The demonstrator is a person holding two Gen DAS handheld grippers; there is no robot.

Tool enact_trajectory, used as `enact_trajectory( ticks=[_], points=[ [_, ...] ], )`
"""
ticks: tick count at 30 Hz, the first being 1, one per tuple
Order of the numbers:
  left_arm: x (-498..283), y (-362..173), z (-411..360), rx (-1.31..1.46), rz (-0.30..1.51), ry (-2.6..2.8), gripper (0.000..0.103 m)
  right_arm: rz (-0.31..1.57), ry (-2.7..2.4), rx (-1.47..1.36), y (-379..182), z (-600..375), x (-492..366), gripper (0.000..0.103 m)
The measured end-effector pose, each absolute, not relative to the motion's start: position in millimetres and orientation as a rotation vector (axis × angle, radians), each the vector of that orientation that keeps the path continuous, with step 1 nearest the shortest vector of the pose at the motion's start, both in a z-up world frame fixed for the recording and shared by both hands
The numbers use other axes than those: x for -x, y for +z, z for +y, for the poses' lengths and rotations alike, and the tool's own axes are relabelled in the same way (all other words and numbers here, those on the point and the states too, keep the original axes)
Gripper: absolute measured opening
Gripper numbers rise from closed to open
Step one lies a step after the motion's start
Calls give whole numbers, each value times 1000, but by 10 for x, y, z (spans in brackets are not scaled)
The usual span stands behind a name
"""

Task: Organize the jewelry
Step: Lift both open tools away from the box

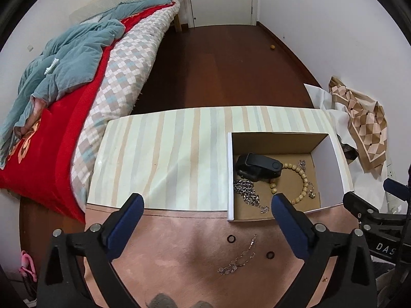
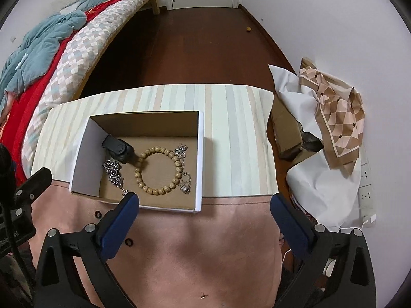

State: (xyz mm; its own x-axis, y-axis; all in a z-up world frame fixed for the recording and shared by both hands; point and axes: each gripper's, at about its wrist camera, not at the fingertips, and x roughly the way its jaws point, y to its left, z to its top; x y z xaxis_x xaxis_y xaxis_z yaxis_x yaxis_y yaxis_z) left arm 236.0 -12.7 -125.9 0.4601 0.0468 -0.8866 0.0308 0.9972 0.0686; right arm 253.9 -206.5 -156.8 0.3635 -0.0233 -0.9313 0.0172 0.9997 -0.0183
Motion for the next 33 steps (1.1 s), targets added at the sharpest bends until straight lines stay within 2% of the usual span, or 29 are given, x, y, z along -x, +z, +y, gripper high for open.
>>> enact_trajectory(
  ticks=[18,33],
  points=[
    [-2029,-846,-124,-109,995,32,102,1094,-42,-1,-1101,-1993,-2177,103],
    [-1431,-360,-5,-79,892,46,102,962,-34,-30,-506,-2009,-1545,103]
  ],
)
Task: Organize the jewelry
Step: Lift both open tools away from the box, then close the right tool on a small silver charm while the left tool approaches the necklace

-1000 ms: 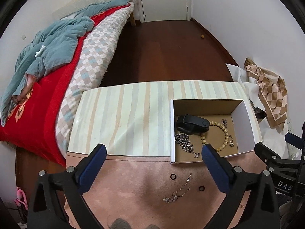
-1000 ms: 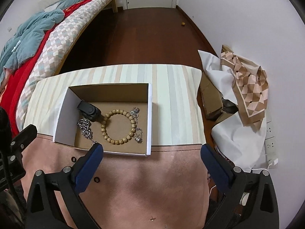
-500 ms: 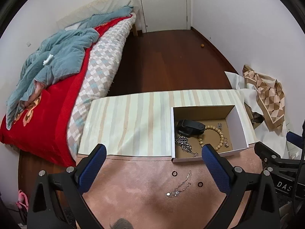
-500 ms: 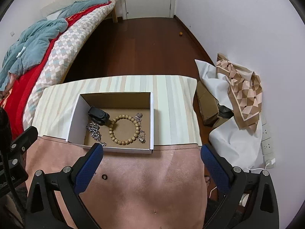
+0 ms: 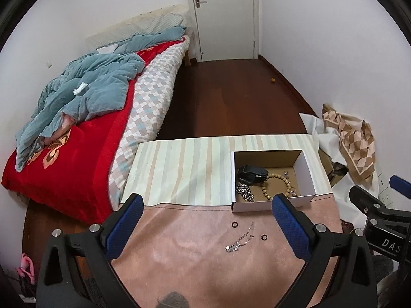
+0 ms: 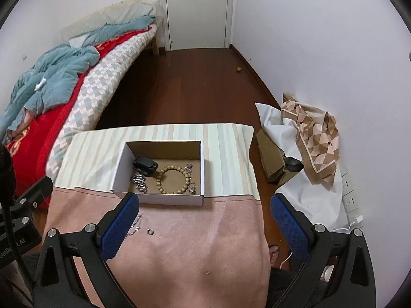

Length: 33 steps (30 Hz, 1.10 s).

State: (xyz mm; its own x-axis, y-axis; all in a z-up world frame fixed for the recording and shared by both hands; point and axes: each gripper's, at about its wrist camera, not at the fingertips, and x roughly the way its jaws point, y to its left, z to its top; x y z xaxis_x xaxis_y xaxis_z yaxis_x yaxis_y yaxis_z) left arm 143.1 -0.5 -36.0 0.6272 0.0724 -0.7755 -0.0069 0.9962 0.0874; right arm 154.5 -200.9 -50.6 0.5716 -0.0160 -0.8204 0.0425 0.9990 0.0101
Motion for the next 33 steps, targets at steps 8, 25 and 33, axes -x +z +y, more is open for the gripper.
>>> enact_trajectory(
  ticks=[8,25,33],
  points=[
    [-1244,-706,212,-130,934,176,102,1052,65,-105,-981,-1826,-1397,103],
    [-1330,-2112,302,-201,1191,177,102,1218,-76,-351,-2234,-2604,-981,67],
    [-1270,-2312,129,-242,1233,120,102,1222,-56,-273,-2542,-2449,-877,44]
  ],
)
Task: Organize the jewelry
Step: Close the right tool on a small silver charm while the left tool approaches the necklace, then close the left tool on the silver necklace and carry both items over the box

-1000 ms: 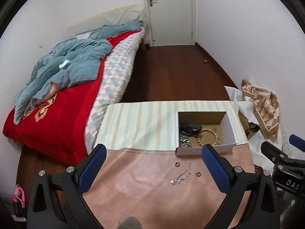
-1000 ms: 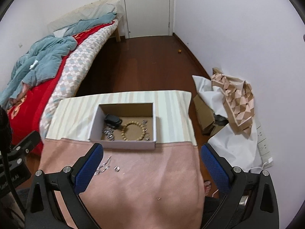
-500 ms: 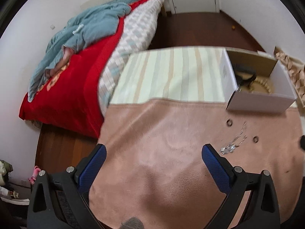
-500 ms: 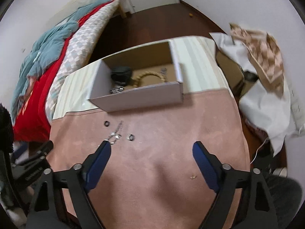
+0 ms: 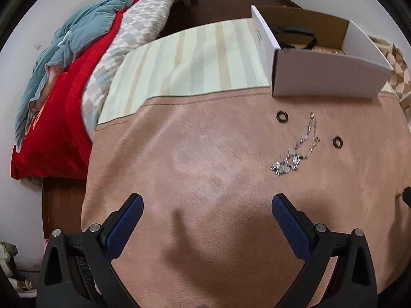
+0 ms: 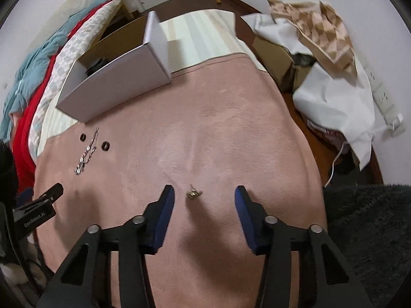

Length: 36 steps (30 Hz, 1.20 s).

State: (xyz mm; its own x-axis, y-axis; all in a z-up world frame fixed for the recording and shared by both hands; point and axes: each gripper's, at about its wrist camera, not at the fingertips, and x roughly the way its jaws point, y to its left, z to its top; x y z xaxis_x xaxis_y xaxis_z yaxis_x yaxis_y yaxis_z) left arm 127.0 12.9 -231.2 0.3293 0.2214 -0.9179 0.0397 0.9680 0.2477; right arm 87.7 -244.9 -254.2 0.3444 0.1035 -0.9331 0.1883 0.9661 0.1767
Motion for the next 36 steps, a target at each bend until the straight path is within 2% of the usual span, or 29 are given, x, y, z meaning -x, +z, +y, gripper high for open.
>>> enact_trajectory(
  ticks=[2,7,9,10,24,28,29,33,34,35,36],
  points=[
    [-1262,-2329,126,-242,1239,119,102,1224,-49,-240,-2590,-2368,-878,37],
    [-1245,-2348,121,-242,1250,115,102,1190,-45,-179,-2610,-2265,-856,27],
    [-1245,-2349,112,-241,1251,110,102,1184,-44,-169,-2614,-2248,-848,11],
    [-1247,-2349,101,-242,1251,105,102,1182,-40,-169,-2614,-2241,-845,9],
    [-1452,-2489,59,-90,1306,-53,101,1146,-45,-252,-2514,-2381,-855,9],
    [-1497,-2511,-19,-115,1305,-90,92,1149,-51,-275,-2523,-2431,-876,9],
    [-1506,-2521,-43,-119,1307,-102,82,1150,-53,-278,-2529,-2443,-882,9],
    [-1534,-2503,-105,-111,1293,-145,64,1155,-53,-290,-2545,-2479,-887,9],
    [-1537,-2484,-124,-117,1283,-152,52,1155,-52,-292,-2546,-2485,-888,9],
    [-1535,-2467,-140,-122,1276,-161,34,1156,-51,-294,-2549,-2492,-887,9],
    [-1542,-2448,-174,-134,1272,-175,24,1156,-50,-296,-2549,-2496,-890,9]
  ],
)
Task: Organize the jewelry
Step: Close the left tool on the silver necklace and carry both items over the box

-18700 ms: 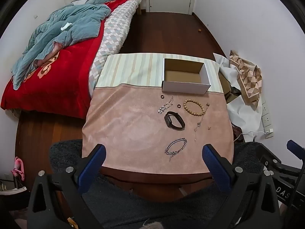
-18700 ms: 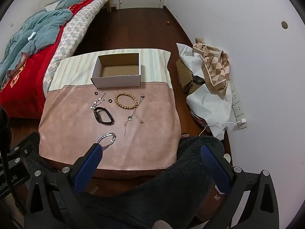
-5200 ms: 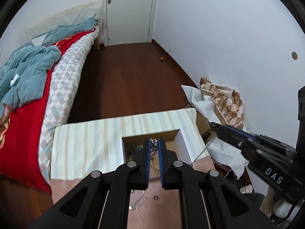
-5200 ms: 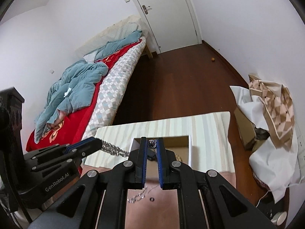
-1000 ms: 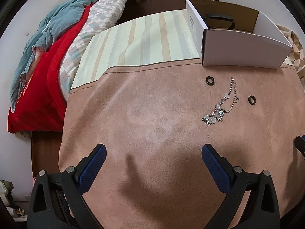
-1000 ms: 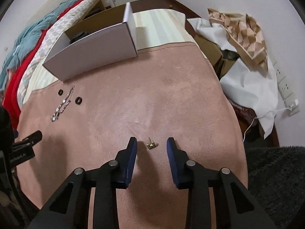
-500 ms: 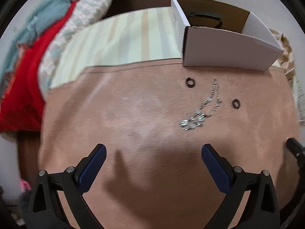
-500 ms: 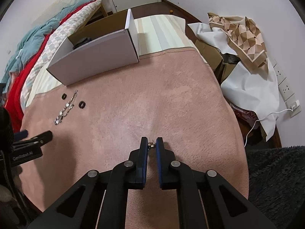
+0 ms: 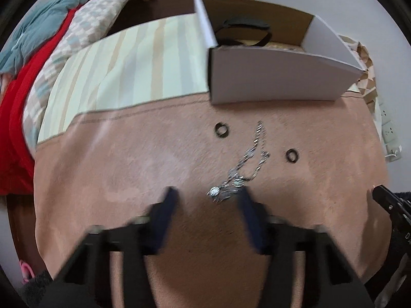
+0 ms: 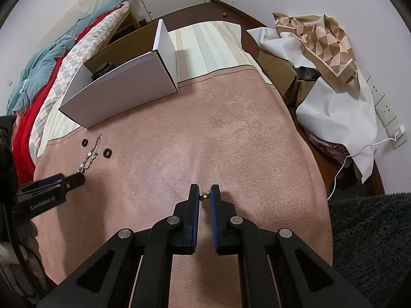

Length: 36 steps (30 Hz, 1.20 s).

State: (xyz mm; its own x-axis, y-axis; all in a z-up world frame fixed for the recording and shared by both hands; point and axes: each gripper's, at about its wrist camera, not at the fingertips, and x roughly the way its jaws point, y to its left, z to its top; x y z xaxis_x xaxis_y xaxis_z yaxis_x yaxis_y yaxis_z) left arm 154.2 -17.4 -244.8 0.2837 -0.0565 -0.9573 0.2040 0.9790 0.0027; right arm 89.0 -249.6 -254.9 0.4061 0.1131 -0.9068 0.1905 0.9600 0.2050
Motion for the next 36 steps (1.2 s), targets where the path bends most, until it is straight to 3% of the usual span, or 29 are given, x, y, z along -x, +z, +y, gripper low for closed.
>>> enact_trajectory(
  ticks=[1,8,22,36],
  points=[
    [-1562,-2440,-205,-144,1275,-185,9,1156,-48,-298,-2549,-2491,-887,9],
    [-1582,-2309,-142,-68,1266,-217,8,1130,-37,-318,-2430,-2482,-882,9],
    [-1645,-1415,-66,31,1116,-293,8,1053,49,-360,-1961,-2389,-1022,9],
    [-2176,-496,-308,56,958,-377,8,912,161,-373,-1065,-2393,-2062,9]
  ],
)
